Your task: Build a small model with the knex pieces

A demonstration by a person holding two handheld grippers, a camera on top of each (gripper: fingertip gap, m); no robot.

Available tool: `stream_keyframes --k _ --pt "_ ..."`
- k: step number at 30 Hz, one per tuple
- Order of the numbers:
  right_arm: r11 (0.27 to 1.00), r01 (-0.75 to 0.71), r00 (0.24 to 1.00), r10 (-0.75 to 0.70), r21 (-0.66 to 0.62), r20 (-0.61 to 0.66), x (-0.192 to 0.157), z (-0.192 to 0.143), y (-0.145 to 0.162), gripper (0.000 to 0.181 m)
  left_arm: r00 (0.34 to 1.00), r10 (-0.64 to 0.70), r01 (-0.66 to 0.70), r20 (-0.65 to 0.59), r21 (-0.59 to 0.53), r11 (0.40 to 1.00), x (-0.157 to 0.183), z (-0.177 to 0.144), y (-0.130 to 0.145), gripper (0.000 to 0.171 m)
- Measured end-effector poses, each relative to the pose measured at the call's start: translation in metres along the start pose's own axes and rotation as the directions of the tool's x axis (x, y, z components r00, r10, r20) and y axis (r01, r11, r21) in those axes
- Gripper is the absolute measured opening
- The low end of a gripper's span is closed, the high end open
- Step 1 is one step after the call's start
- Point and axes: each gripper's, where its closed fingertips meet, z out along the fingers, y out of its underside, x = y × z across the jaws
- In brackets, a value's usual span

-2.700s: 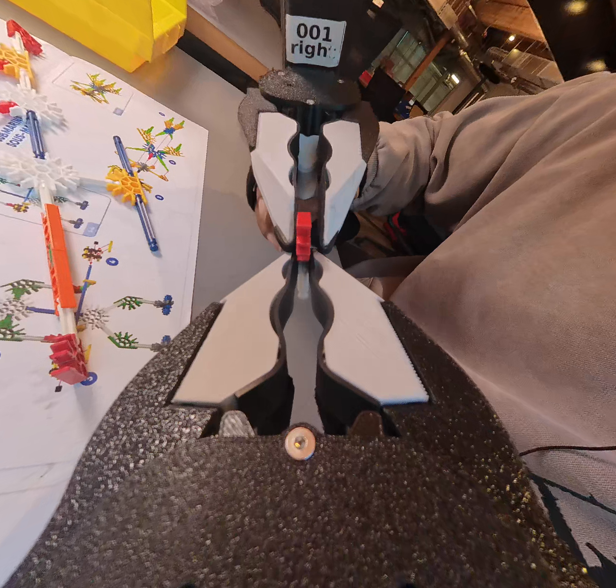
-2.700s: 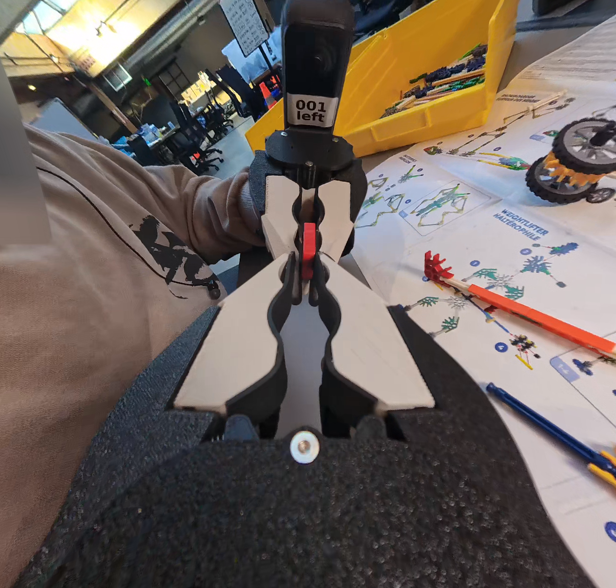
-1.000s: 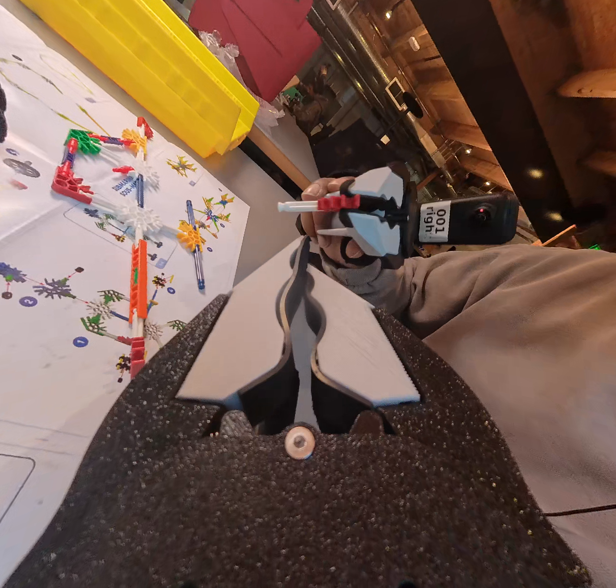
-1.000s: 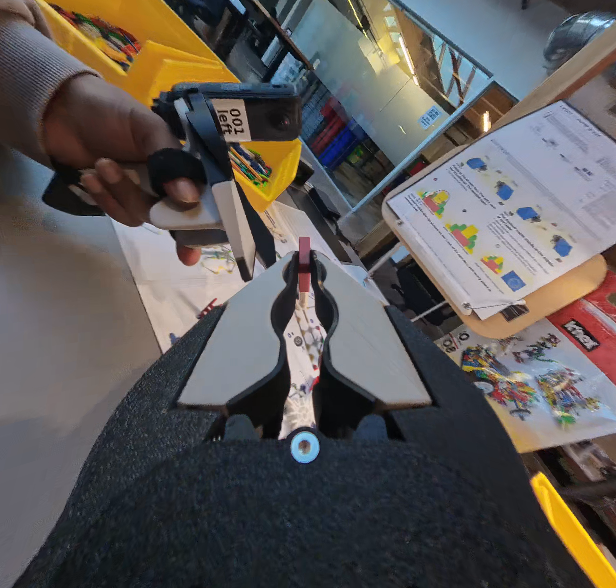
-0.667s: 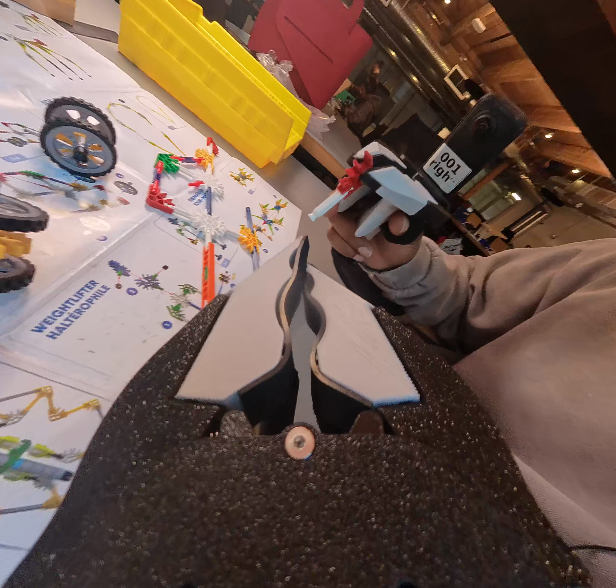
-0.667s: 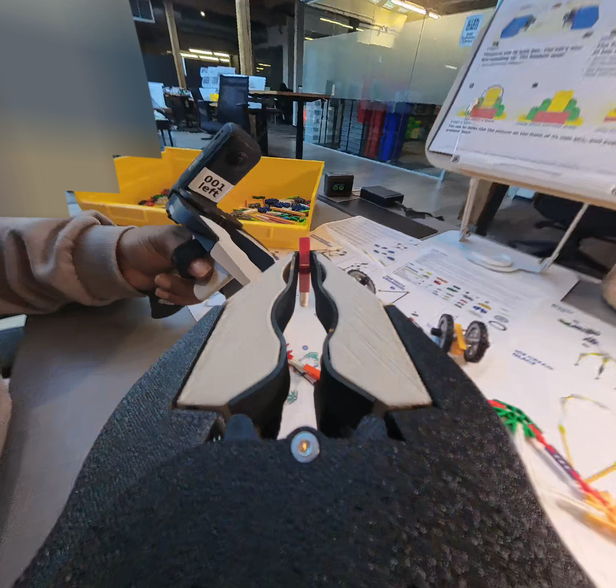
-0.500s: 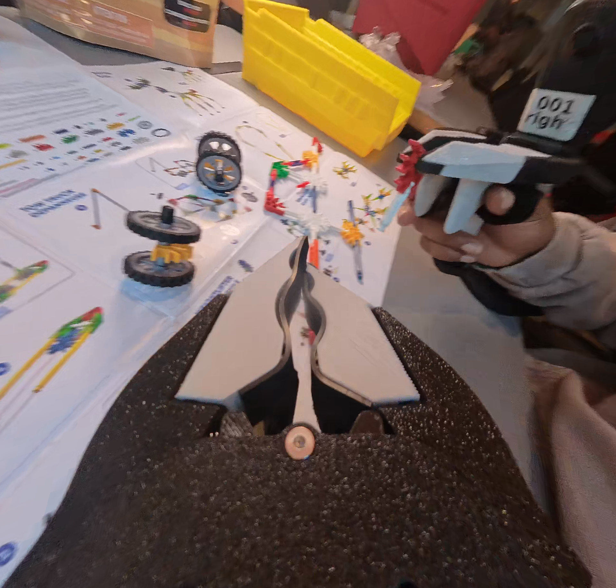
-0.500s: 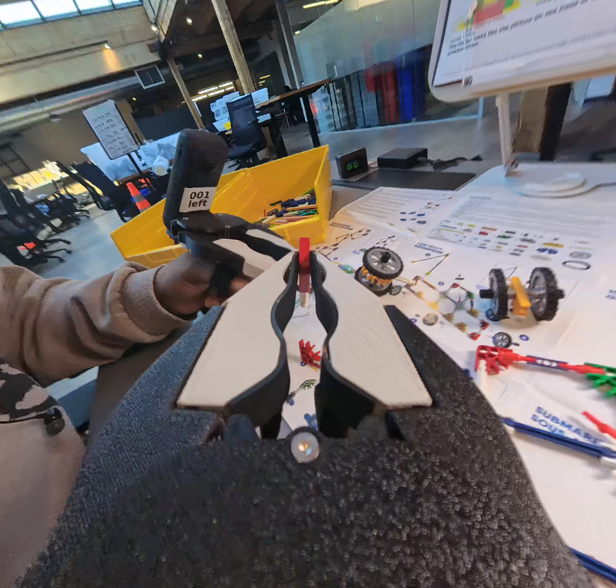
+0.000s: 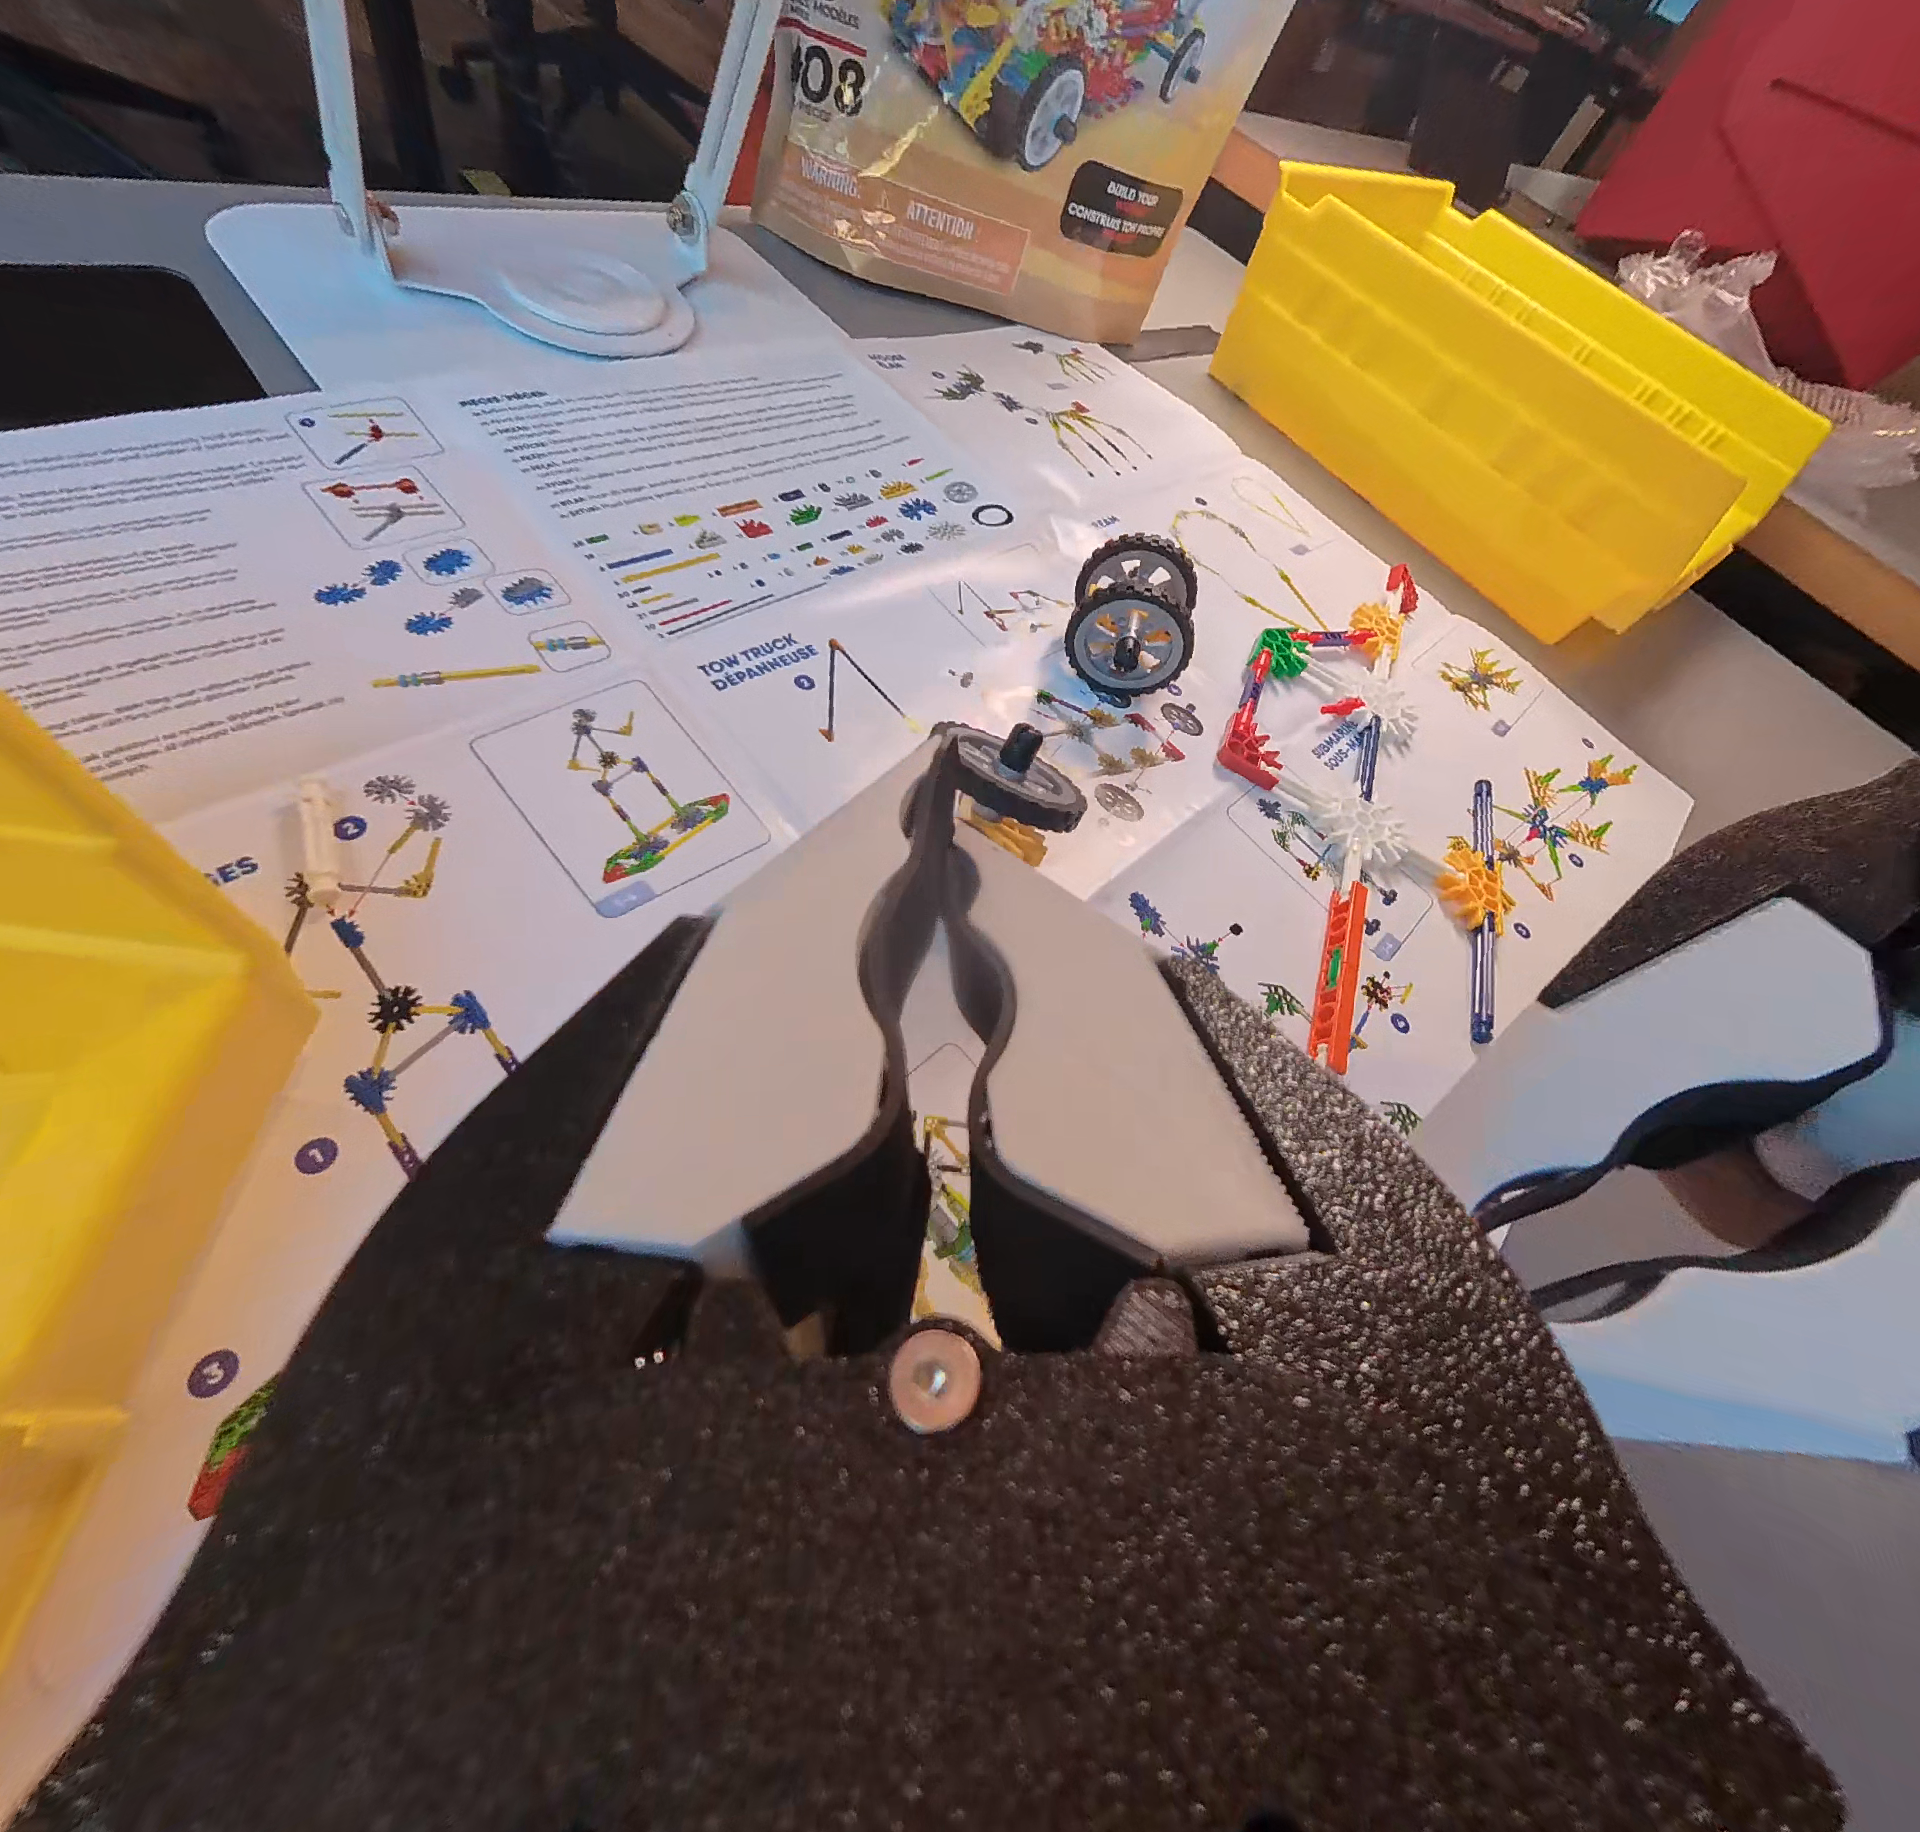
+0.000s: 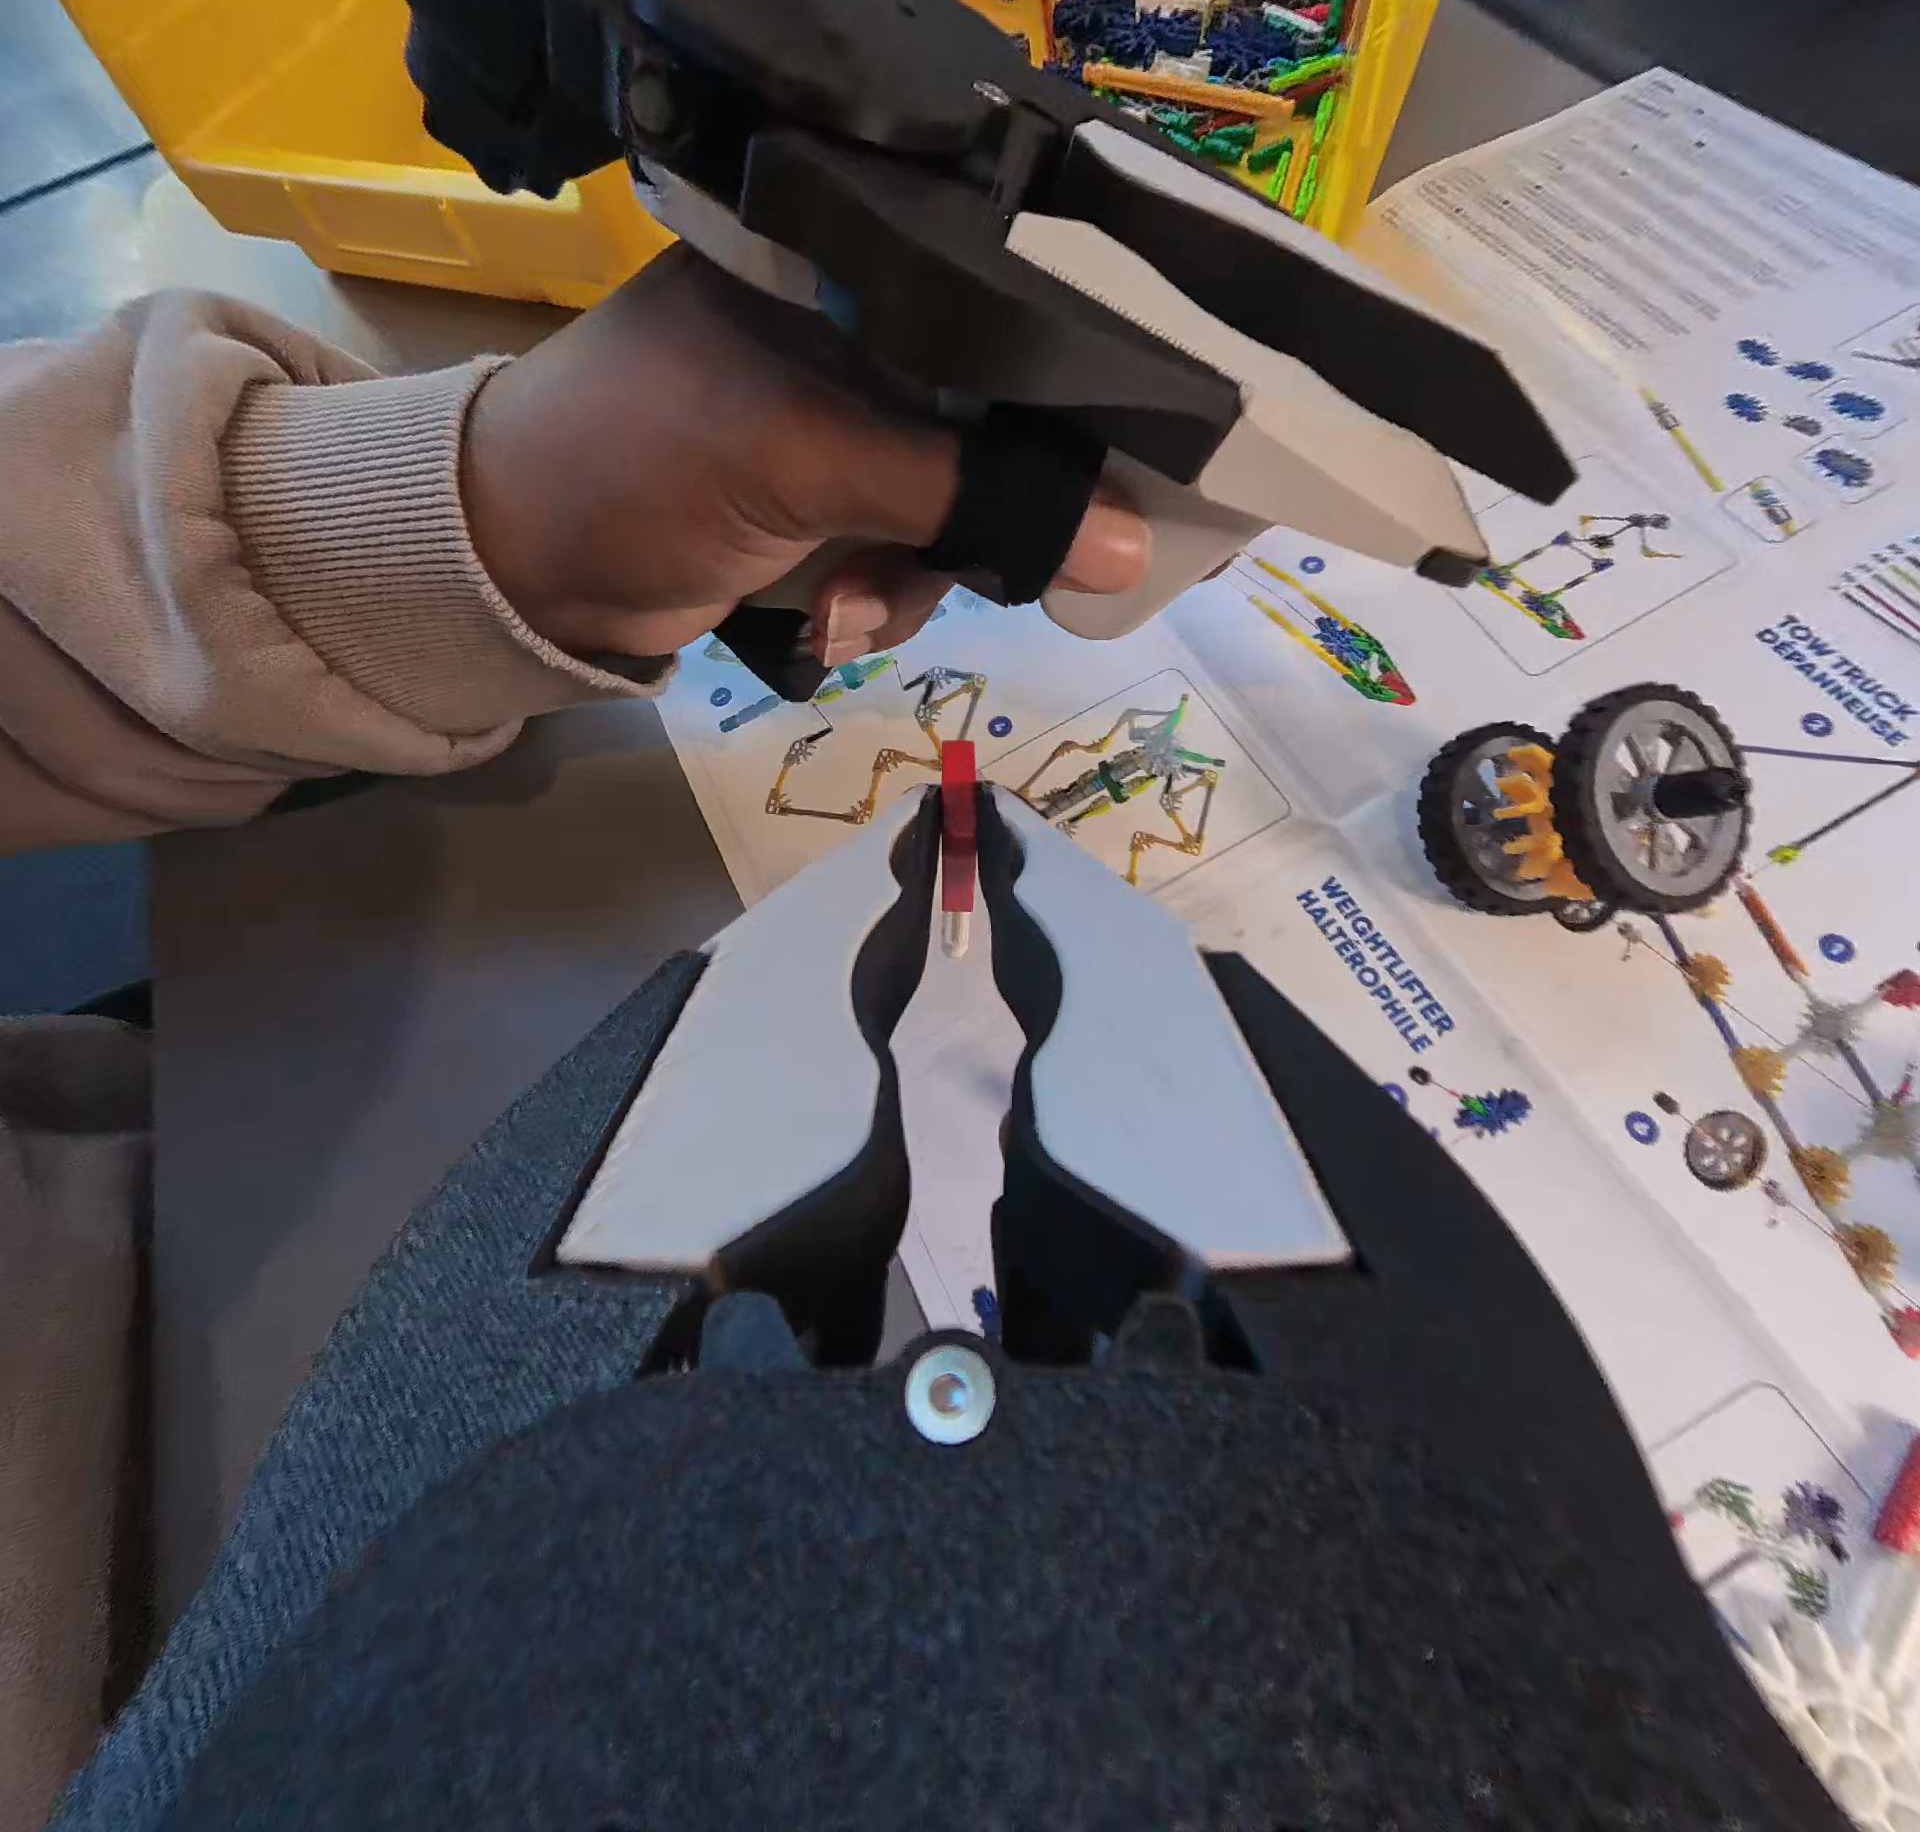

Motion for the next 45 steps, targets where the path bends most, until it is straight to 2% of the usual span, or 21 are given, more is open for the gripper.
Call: stream_keyframes --k 5,12,18,20,22,24,26,28,30,33,37,45 --pt "1.000 -0.007 0.999 0.006 -0.031 -0.038 0.005 0.020 -0.009 0.004 1.000 -0.024 0.024 0.003 0.044 0.999 -0.003 -0.007 -0.012 0.000" --pt "0.999 0.013 0.998 -0.015 -0.031 -0.069 0.009 0.027 -0.018 0.004 0.999 -0.003 0.001 0.045 0.061 0.998 -0.010 -0.012 -0.015 0.000" --pt "0.999 0.025 0.997 -0.027 -0.024 -0.074 0.008 0.025 -0.020 0.004 0.992 0.095 -0.099 0.077 0.050 0.994 -0.011 -0.014 -0.017 0.000" --pt "0.999 0.028 0.997 -0.030 -0.021 -0.073 0.008 0.023 -0.020 0.004 0.986 0.163 -0.164 0.013 0.066 0.984 -0.002 -0.015 -0.020 0.000" --pt "0.999 0.034 0.997 -0.035 -0.020 -0.068 0.008 0.019 -0.019 0.004 0.965 0.237 -0.232 -0.115 0.054 0.971 0.011 -0.018 -0.016 0.000" --pt "0.999 0.045 0.997 -0.046 -0.024 -0.061 0.007 0.016 -0.018 0.004 0.931 0.241 -0.228 -0.273 0.077 0.971 0.022 -0.024 -0.016 0.000" --pt "0.998 0.051 0.998 -0.052 -0.026 -0.046 0.004 0.013 -0.017 0.004 0.856 0.203 -0.177 -0.475 0.100 0.979 0.036 -0.039 -0.018 0.000" --pt "0.998 0.059 0.998 -0.060 -0.021 -0.037 0.001 0.010 -0.018 0.004 0.732 0.165 -0.105 -0.660 0.130 0.986 0.048 -0.059 -0.022 0.000" --pt "0.997 0.074 0.997 -0.075 -0.023 -0.034 -0.001 0.008 -0.019 0.004 0.604 0.103 -0.035 -0.791 0.103 0.994 0.055 -0.076 -0.022 0.000" --pt "0.996 0.089 0.996 -0.089 -0.020 -0.030 -0.005 0.006 -0.021 0.004 0.469 0.055 0.025 -0.881 0.076 0.997 0.060 -0.091 -0.023 0.000" --pt "0.995 0.097 0.995 -0.098 -0.016 -0.023 -0.010 0.005 -0.023 0.004 0.326 0.033 0.094 -0.945 0.067 0.993 0.069 -0.108 -0.031 0.000" --pt "0.994 0.110 0.994 -0.110 -0.015 -0.022 -0.014 0.004 -0.027 0.004 0.139 0.002 0.296 -0.990 0.043 0.954 0.066 -0.128 -0.054 0.000"
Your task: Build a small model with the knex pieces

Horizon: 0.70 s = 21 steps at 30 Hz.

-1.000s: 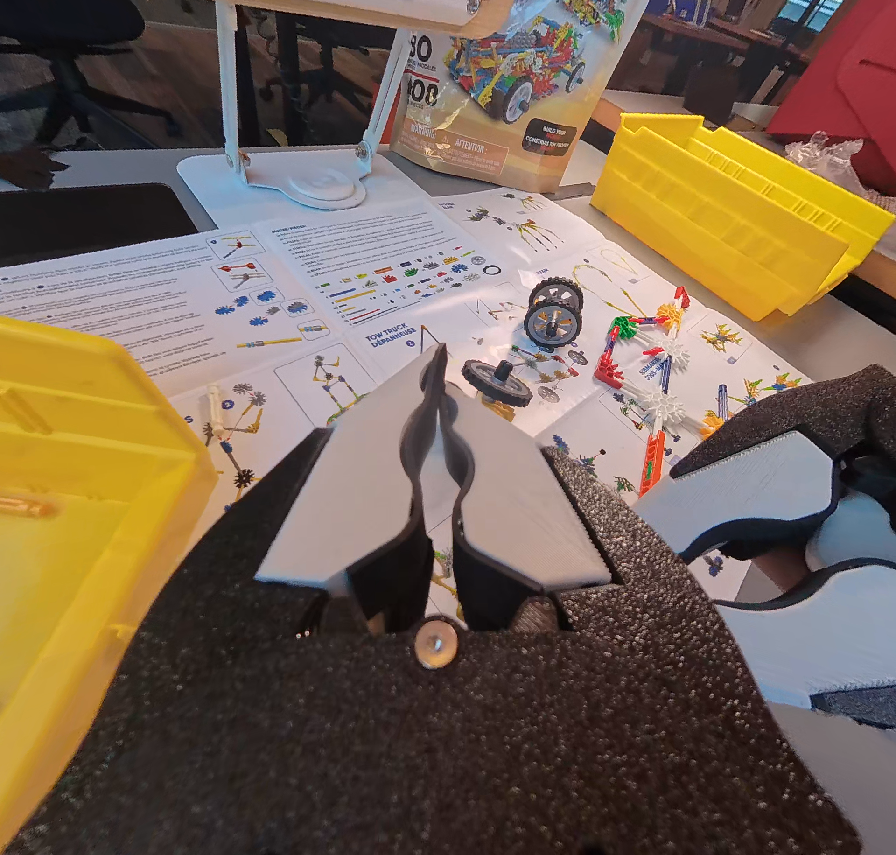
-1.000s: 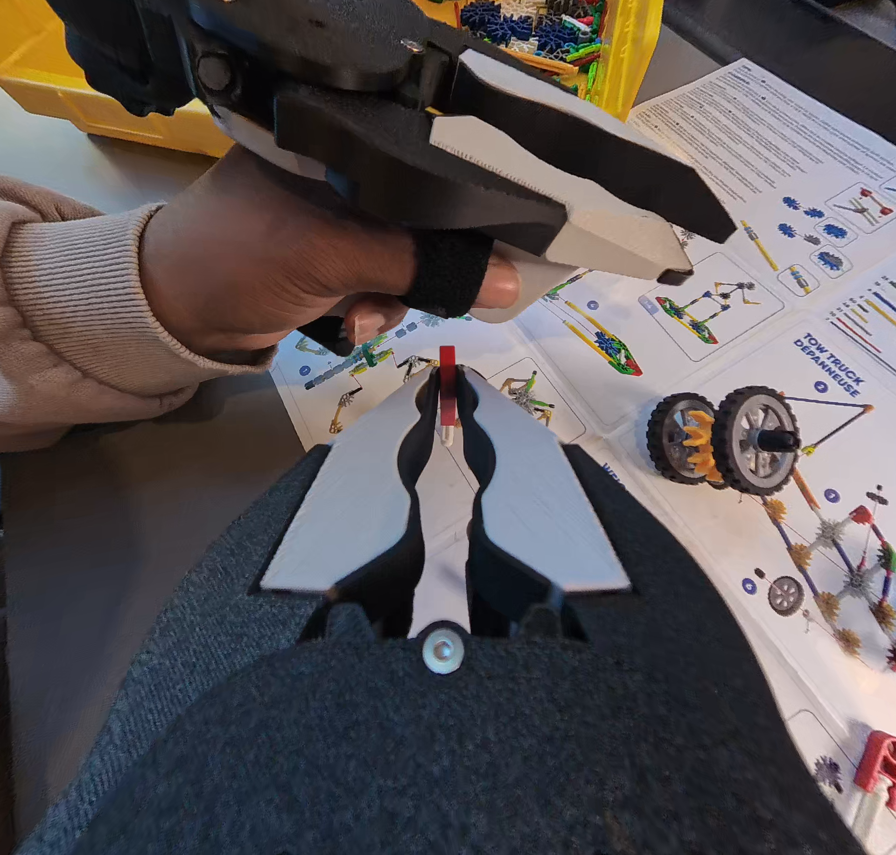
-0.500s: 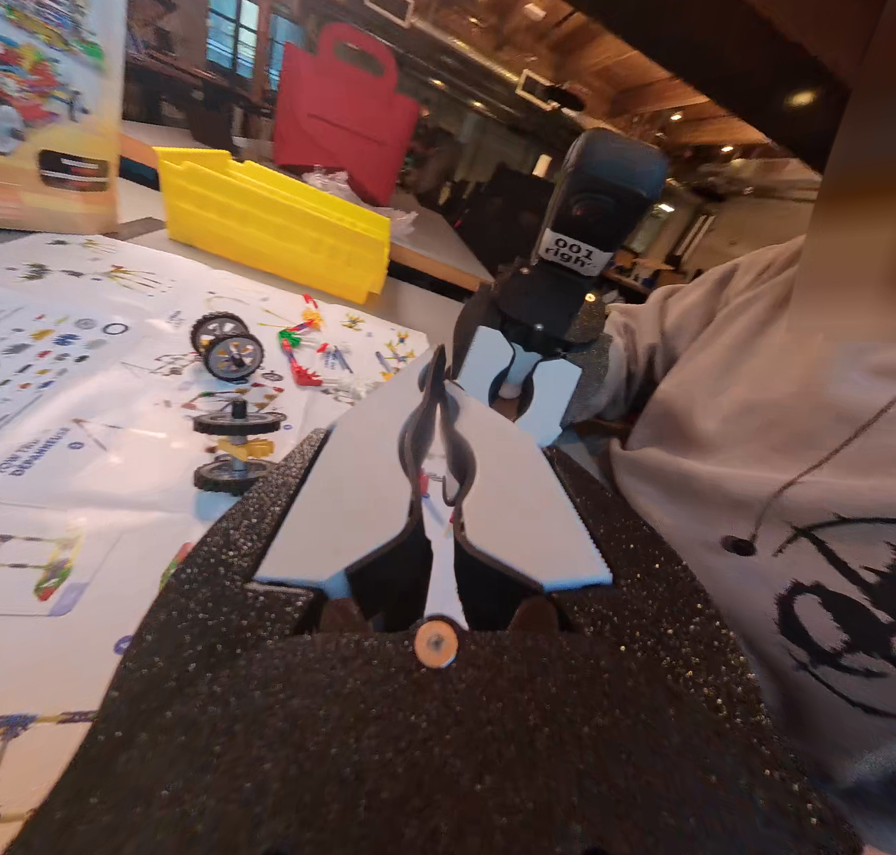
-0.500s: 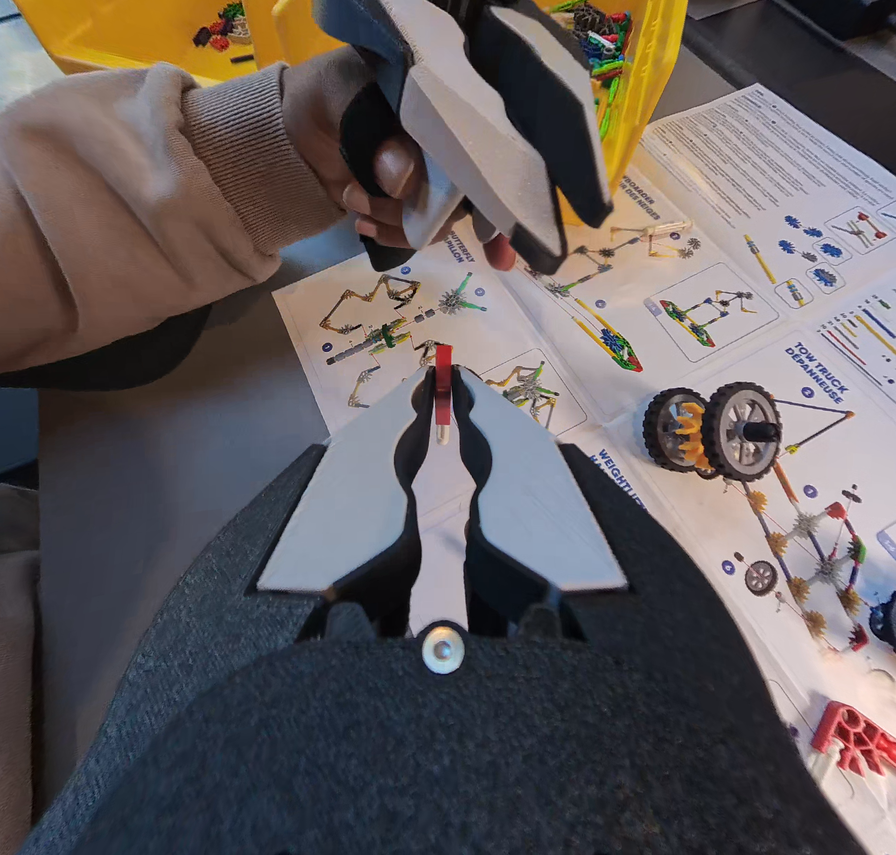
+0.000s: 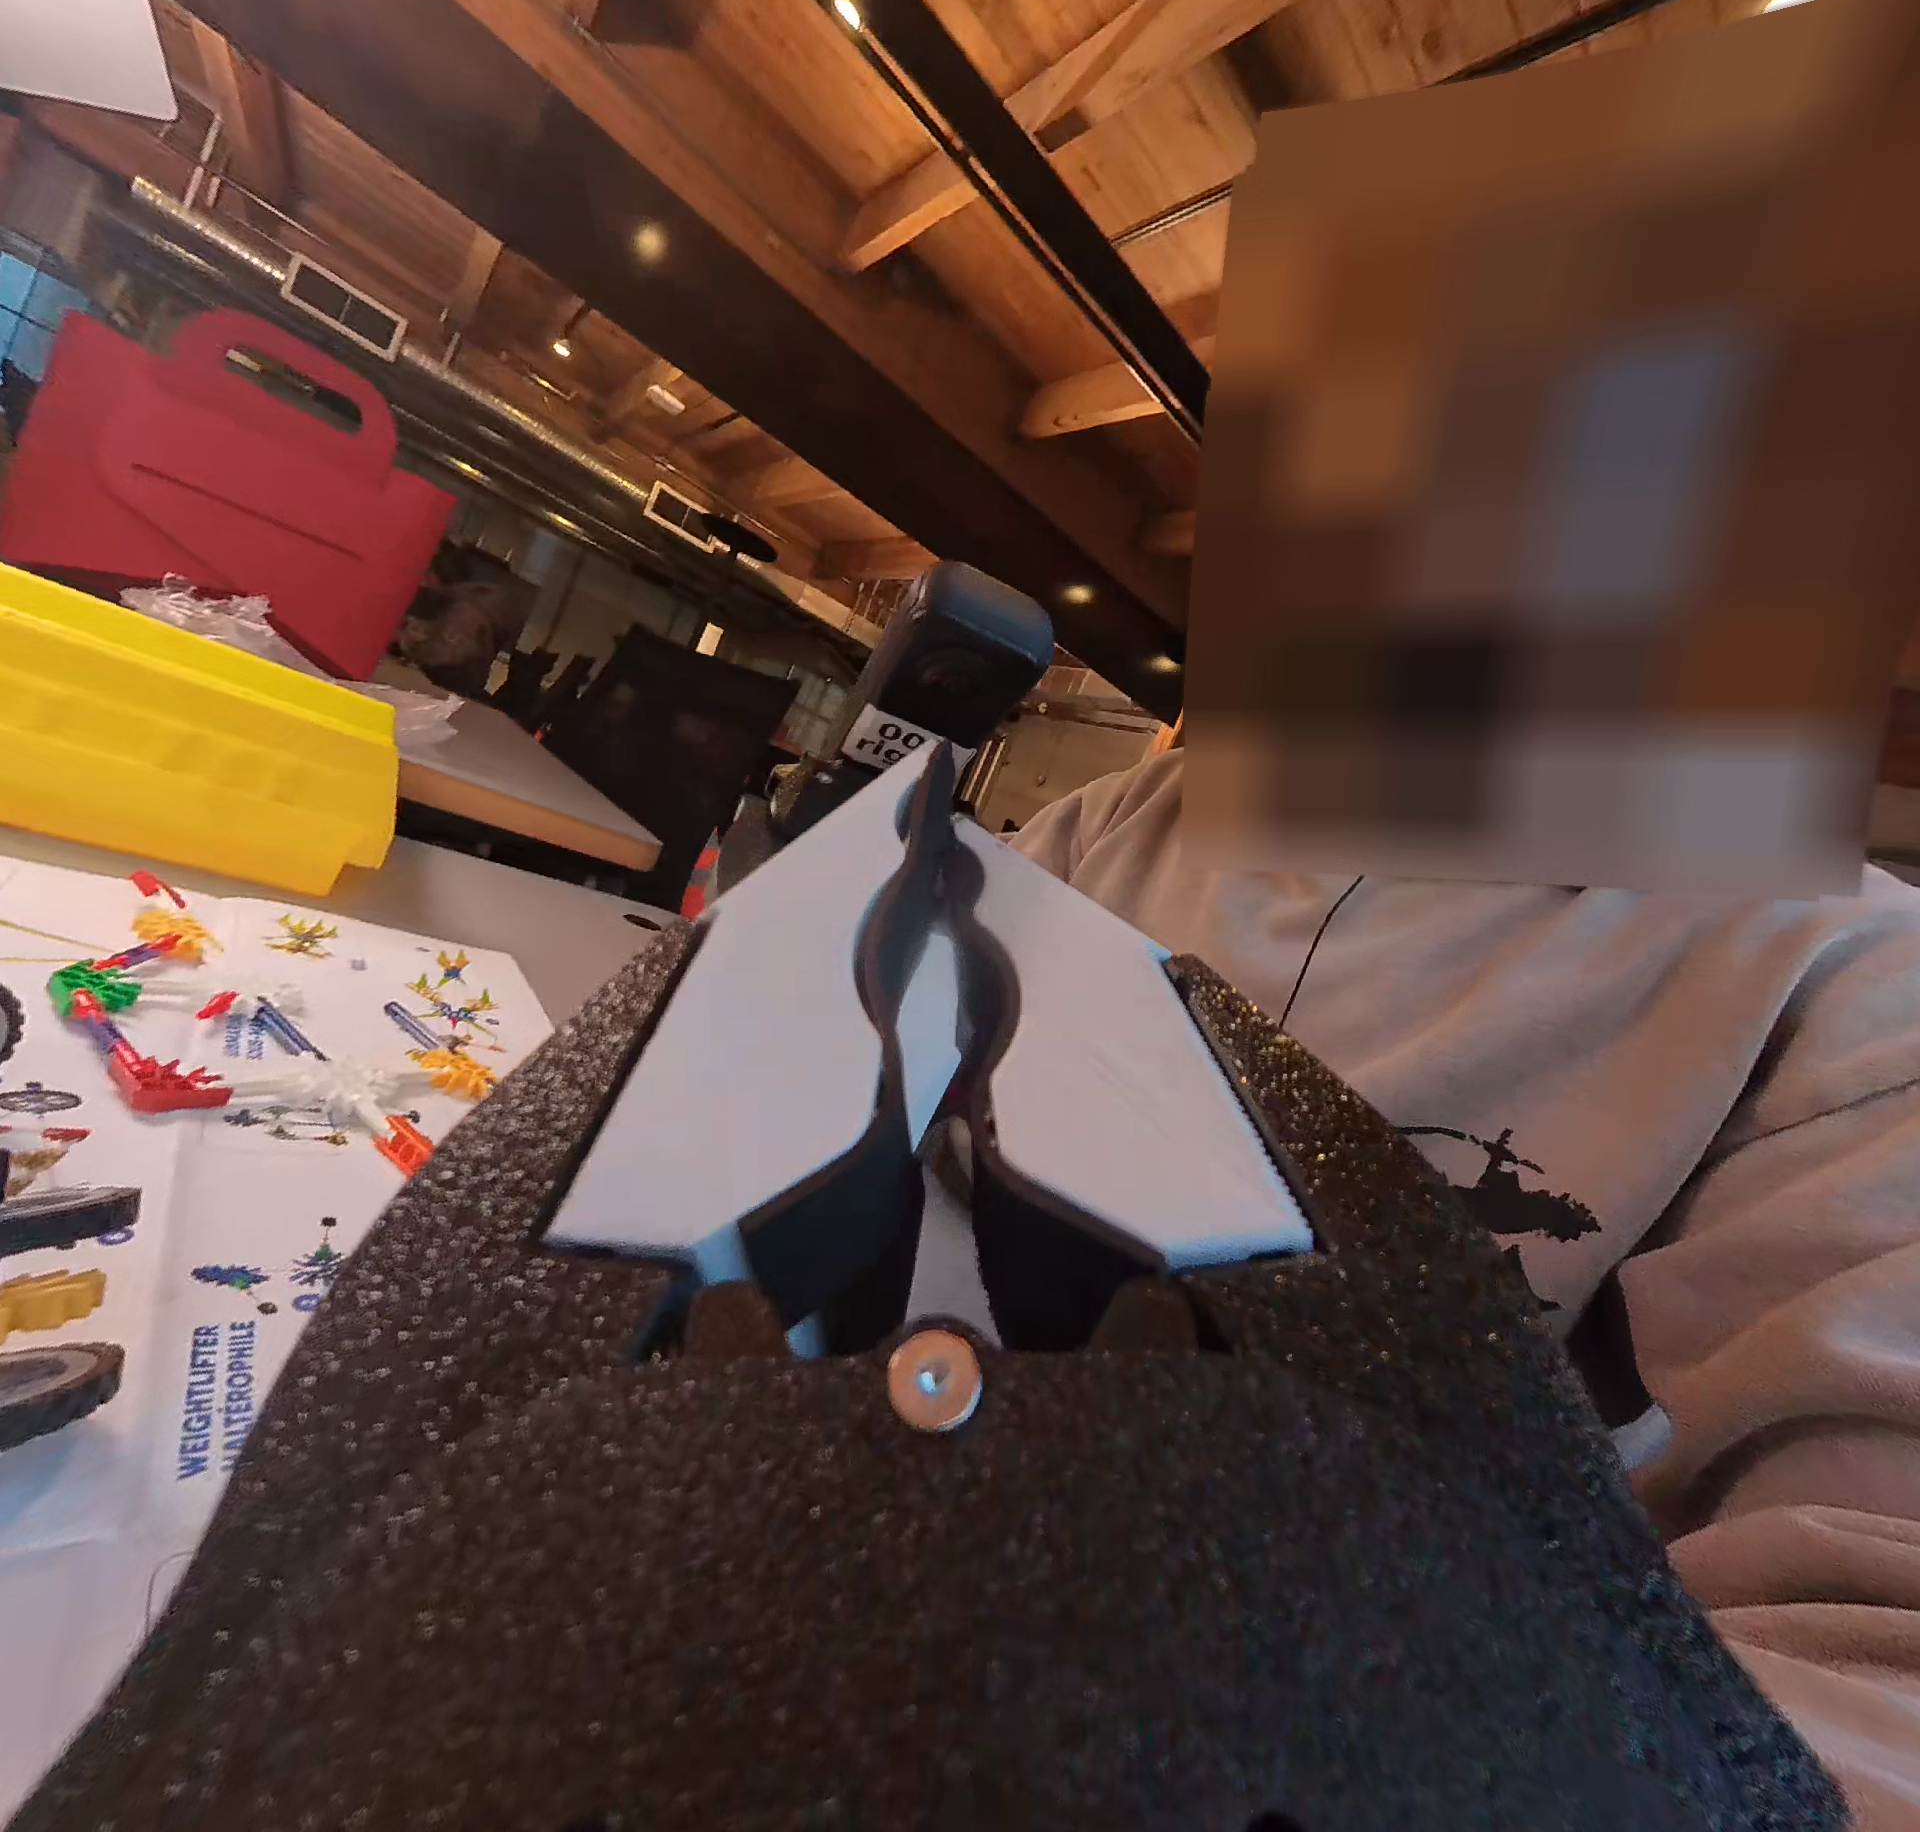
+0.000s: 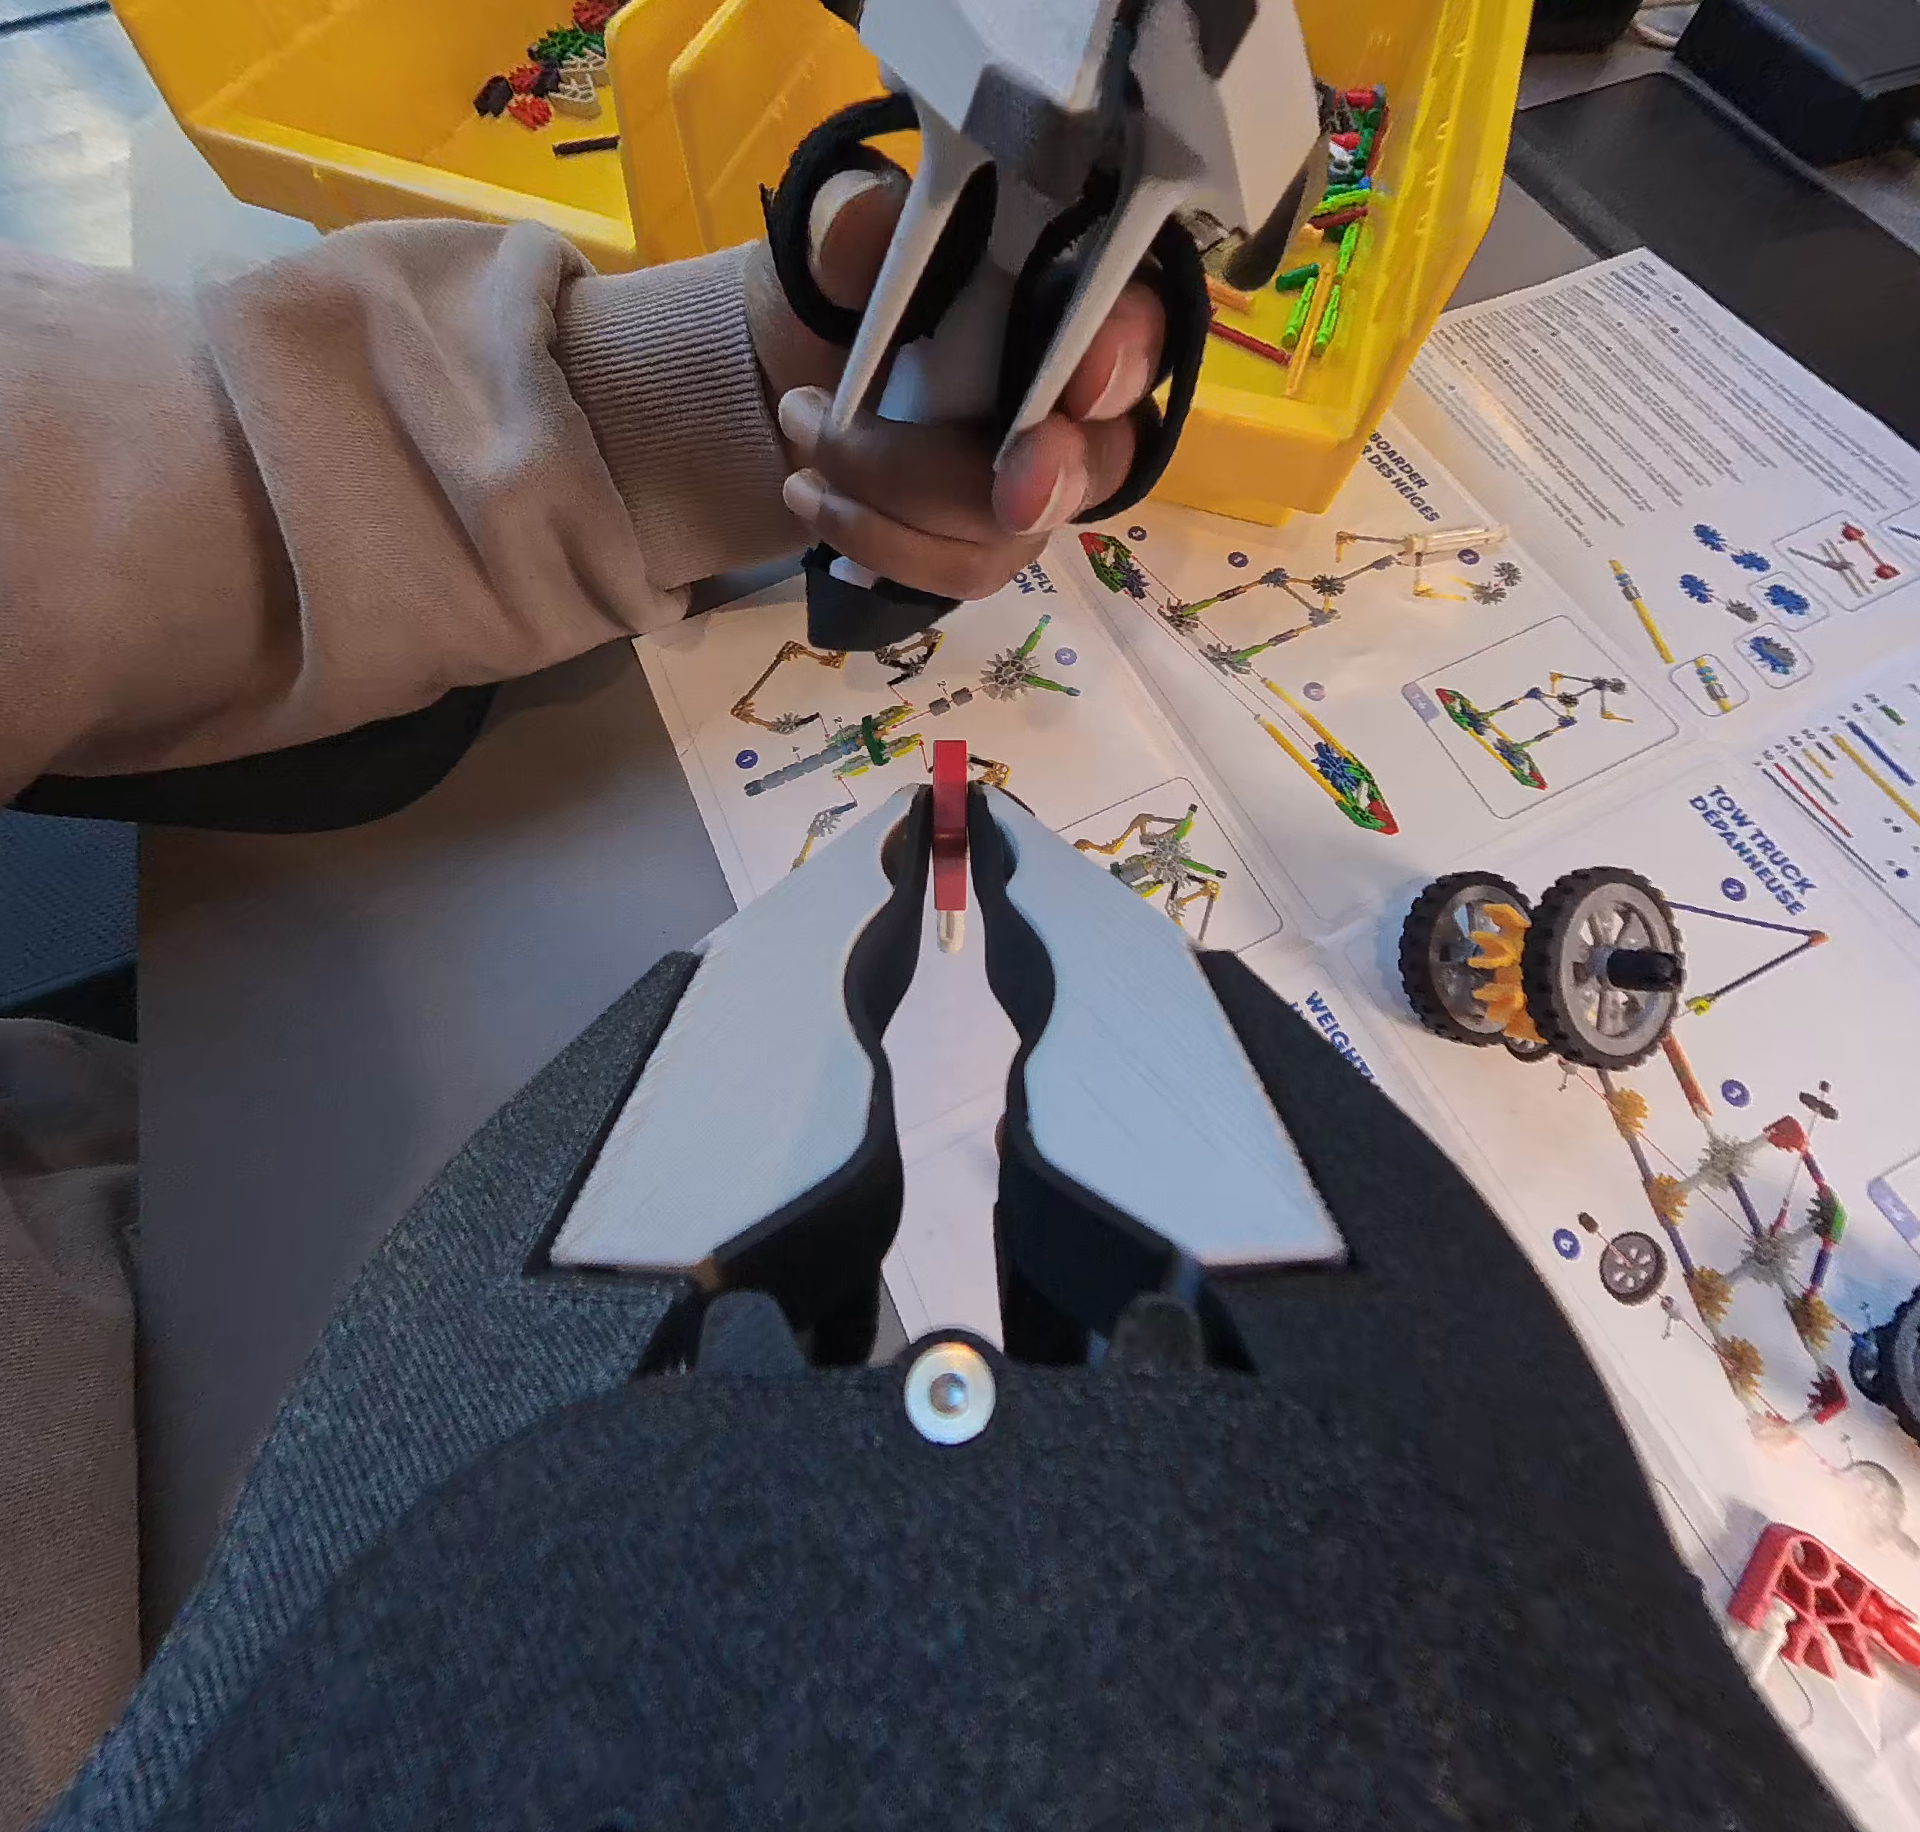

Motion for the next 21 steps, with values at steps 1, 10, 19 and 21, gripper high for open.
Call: stream_keyframes --k 1,10,19,21 --pt "1.000 0.002 1.000 -0.002 0.000 0.000 0.000 0.000 0.000 0.004 1.000 -0.002 0.002 -0.008 0.007 1.000 0.001 0.000 -0.001 0.000" --pt "1.000 0.012 1.000 -0.012 -0.003 -0.004 -0.002 0.002 -0.001 0.004 1.000 -0.009 0.010 -0.019 0.015 1.000 0.002 0.001 -0.001 0.000" --pt "1.000 0.016 1.000 -0.016 -0.003 -0.007 -0.002 0.003 0.000 0.004 1.000 0.000 0.001 0.031 -0.021 1.000 -0.005 -0.001 0.004 0.000" --pt "1.000 0.017 1.000 -0.017 -0.004 -0.009 -0.001 0.003 0.001 0.004 0.995 0.026 -0.021 0.101 -0.050 0.999 -0.014 -0.002 0.007 0.000"
